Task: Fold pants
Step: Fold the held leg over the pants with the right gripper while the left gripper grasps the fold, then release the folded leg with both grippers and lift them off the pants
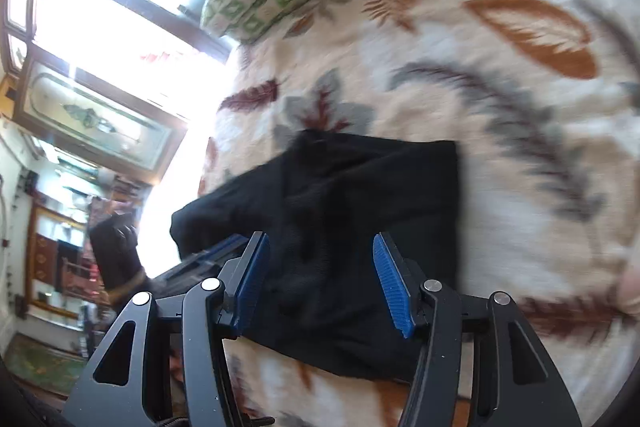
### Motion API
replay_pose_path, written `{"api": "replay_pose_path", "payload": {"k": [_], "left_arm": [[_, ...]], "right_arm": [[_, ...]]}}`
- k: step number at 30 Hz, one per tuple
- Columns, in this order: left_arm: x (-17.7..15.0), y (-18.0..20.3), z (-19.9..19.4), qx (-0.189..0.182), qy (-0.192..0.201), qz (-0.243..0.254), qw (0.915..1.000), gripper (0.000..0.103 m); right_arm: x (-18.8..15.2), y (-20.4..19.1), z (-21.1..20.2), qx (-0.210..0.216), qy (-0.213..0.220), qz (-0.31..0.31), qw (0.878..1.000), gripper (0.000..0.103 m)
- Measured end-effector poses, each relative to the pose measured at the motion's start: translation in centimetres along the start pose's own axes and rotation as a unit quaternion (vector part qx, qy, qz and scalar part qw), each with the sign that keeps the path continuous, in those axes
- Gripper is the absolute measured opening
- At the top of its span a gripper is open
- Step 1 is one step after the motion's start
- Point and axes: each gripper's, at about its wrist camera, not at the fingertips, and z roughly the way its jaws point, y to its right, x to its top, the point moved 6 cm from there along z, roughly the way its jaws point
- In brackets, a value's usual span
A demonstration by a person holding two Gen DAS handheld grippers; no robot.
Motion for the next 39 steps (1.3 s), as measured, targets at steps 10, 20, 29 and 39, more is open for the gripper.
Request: {"api": "replay_pose_path", "payload": {"k": [10,20,29,39], "left_arm": [[-1.4,5.8,3.6,0.024,-0.047,0.058,0.9969,0.074],[-0.9,5.6,2.1,0.096,0.006,0.104,0.9899,0.014],[-0.9,3.9,0.6,0.086,0.028,0.073,0.9932,0.018],[2.6,6.9,2.8,0.056,0.016,0.087,0.9946,0.018]], "right_arm": [[-5.2,5.7,2.1,-0.052,-0.031,0.019,0.998,0.053],[-5.5,3.1,2.9,-0.071,-0.033,-0.017,0.997,0.035],[-3.2,3.4,0.1,-0.087,0.010,-0.021,0.996,0.050],[2.2,2.6,3.5,-0.088,0.036,-0.019,0.995,0.028]]}}
